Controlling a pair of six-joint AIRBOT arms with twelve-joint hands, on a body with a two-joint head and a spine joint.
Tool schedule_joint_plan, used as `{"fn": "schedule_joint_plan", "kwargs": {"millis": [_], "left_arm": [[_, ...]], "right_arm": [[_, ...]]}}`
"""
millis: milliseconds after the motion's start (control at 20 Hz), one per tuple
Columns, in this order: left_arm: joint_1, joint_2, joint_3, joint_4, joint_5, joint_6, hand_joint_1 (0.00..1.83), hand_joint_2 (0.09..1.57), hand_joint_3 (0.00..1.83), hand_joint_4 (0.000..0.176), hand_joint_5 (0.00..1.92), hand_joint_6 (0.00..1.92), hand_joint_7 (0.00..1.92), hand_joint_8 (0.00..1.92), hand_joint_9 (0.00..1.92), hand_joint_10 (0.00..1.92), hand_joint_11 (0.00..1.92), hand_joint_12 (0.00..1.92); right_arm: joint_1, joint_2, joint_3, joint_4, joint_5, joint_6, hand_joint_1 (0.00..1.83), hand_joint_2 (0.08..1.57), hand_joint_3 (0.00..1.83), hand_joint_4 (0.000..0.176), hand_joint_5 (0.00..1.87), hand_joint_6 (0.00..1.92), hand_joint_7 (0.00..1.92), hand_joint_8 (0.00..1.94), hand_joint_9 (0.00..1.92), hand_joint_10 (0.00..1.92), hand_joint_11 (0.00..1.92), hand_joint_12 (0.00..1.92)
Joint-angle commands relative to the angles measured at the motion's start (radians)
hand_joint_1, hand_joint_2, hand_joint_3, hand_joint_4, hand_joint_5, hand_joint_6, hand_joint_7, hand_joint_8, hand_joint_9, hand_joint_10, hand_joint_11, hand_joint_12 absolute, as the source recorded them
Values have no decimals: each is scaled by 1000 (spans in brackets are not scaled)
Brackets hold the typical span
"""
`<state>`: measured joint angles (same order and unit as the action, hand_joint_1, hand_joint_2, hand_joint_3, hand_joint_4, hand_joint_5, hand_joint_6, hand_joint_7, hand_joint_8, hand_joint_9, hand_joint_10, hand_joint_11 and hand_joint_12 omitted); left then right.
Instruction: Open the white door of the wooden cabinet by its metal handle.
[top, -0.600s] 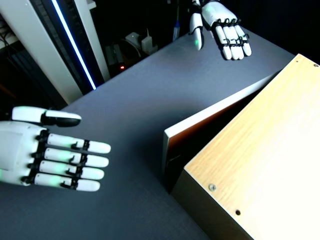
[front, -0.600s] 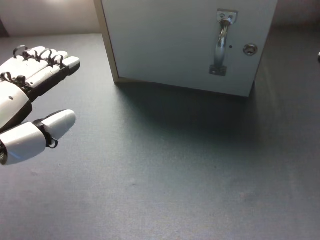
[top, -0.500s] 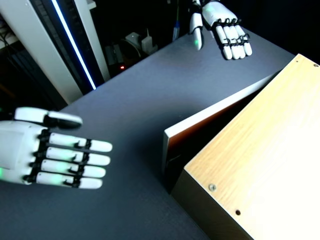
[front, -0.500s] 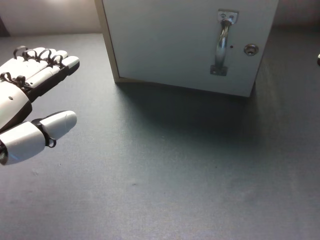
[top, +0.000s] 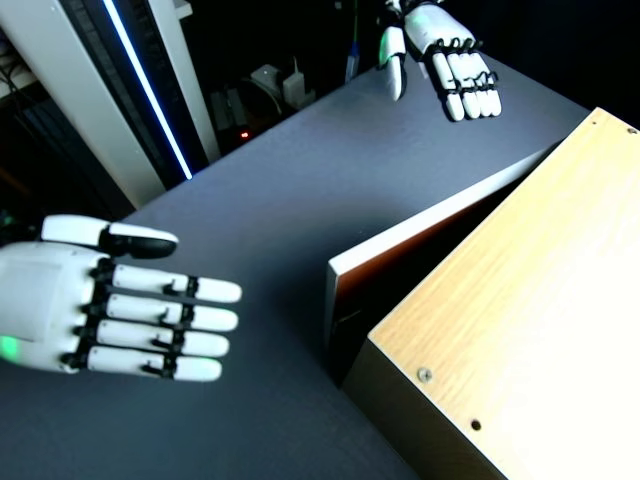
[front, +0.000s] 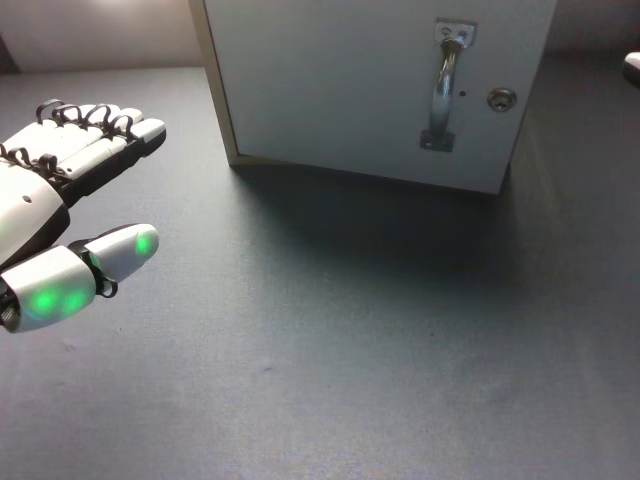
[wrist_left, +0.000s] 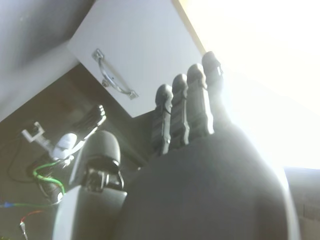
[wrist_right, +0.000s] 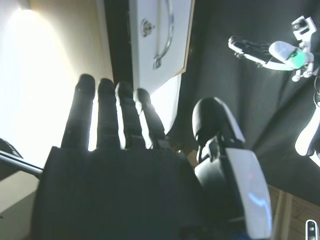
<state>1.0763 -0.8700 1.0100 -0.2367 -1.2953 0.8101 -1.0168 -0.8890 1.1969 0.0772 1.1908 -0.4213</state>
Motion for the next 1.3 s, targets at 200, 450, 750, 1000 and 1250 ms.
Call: {"fn": "schedule_joint_plan", "kwargs": {"millis": [200,450,750,1000,1250], "left_arm": [[-8,0,7,-4,-128,-6,0,1472,3,0,137,3,93,4,93,4,89,130],[-8,0,8,-1,-125,-6,0,1489,7,0,137,2,90,3,94,4,99,132],[-9,-4,10,4,-125,-11,0,1481,3,0,152,5,104,6,105,6,105,134],[-11,-6,12,11,-123,-17,0,1488,4,0,162,6,114,7,113,7,112,138],[-12,-11,16,15,-118,-23,0,1491,4,0,156,2,117,5,123,7,120,140]], "right_arm": [[108,-46,73,-14,-24,4,0,1362,0,0,0,0,0,0,0,0,0,0],[194,-102,139,-42,-116,4,0,1335,0,0,0,0,0,0,0,0,0,0],[280,-159,197,-90,-204,4,0,1318,0,0,0,0,0,0,0,0,0,0],[318,-177,229,-103,-250,4,0,1309,0,0,0,0,0,0,0,0,0,0],[335,-182,237,-118,-264,4,0,1316,0,0,0,0,0,0,0,0,0,0]]}}
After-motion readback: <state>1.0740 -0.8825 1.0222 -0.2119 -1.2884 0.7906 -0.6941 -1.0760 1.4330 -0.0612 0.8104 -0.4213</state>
